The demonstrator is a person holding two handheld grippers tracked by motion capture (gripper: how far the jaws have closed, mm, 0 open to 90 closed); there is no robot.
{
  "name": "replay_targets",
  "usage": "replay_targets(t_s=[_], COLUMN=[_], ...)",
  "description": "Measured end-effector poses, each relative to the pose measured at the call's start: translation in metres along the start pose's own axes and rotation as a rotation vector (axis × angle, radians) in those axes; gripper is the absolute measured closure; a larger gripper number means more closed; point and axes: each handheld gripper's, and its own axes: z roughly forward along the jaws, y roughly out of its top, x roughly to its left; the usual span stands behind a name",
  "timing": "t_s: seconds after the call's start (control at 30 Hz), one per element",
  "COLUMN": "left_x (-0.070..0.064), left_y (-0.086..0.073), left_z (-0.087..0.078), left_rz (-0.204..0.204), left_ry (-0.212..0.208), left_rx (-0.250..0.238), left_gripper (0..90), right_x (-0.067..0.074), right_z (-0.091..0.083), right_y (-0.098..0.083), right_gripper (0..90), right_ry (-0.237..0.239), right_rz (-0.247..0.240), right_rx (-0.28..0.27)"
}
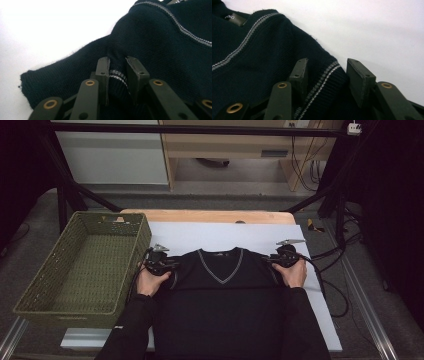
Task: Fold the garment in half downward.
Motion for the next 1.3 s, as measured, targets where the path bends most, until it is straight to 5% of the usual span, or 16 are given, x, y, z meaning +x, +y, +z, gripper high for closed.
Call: replay_targets(t_s=[0.2,0.4,0.6,0.97,1.3], left_x=[-0.001,-0.002,-0.001,-0.027,-0.05], left_y=[0.002,0.006,0.011,0.008,-0.008], left_z=[-0.002,-0.011,-0.035,-0.074,-0.105], left_rz=[-0.025,-0.041,-0.063,0.019,0.095], left_ry=[0.004,0.022,0.001,-0.053,-0.099], left_rx=[0.013,-0.01,-0.101,-0.187,-0.227], left_gripper=[76.1,77.7,78.0,78.2,78.2], right_x=[-0.003,-0.002,-0.003,0.018,0.036], right_z=[-0.005,-0.009,-0.023,-0.066,-0.106], right_y=[-0.004,-0.004,-0.004,0.0,-0.014], right_gripper=[76.2,77.5,77.3,77.5,77.9], right_ry=[0.041,0.054,0.064,0.119,0.165], right_rz=[0.063,0.078,0.098,0.045,0.016], right_rx=[-0.023,-0.029,-0.131,-0.232,-0.267])
